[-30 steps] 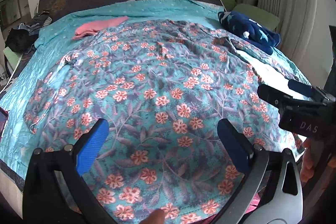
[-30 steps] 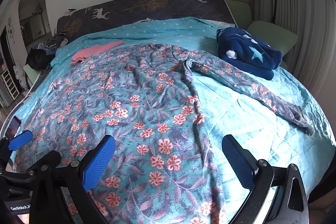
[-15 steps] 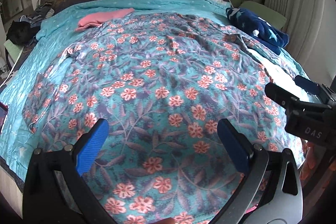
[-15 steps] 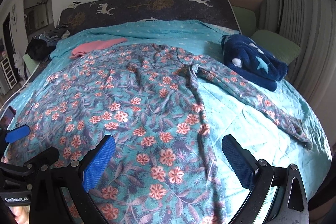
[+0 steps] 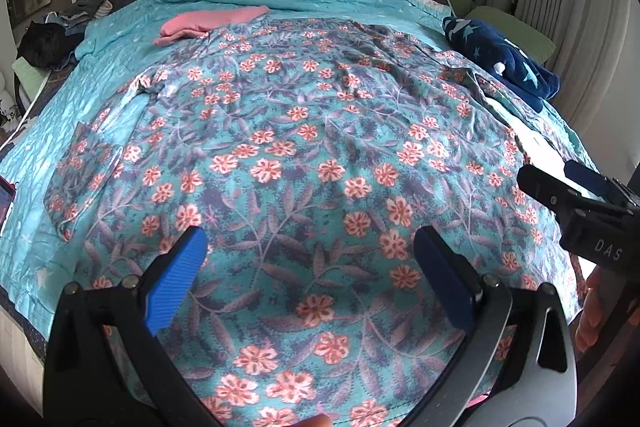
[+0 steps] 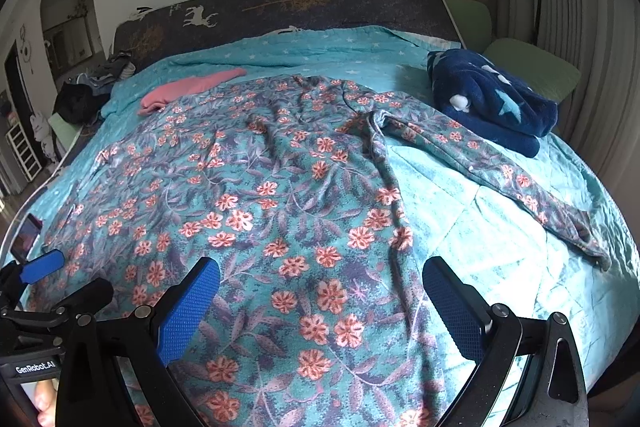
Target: Fold small clothes
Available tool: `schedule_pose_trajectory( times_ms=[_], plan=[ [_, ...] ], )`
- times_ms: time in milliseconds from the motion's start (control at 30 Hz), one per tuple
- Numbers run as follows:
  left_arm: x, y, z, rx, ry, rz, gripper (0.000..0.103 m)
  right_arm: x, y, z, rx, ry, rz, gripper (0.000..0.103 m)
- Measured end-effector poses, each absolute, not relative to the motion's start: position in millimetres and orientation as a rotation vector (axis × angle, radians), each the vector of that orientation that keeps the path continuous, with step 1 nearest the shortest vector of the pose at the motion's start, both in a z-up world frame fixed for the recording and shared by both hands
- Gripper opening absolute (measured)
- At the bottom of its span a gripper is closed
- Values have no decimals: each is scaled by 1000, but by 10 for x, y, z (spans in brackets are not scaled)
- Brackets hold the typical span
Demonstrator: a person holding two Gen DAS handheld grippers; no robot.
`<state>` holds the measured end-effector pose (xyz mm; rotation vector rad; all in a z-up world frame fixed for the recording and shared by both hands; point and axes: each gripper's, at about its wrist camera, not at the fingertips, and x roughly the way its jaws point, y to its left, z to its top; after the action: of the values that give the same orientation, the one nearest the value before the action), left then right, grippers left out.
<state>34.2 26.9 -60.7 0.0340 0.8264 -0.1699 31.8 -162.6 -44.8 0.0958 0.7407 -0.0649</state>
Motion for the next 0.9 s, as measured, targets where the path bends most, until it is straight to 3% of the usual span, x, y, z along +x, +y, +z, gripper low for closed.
schedule_pose_trajectory(
  times_ms=[900],
  plan=[
    [273, 317, -517, 48, 787, -155, 103, 299, -1556, -365, 92, 728, -35, 103]
  ],
)
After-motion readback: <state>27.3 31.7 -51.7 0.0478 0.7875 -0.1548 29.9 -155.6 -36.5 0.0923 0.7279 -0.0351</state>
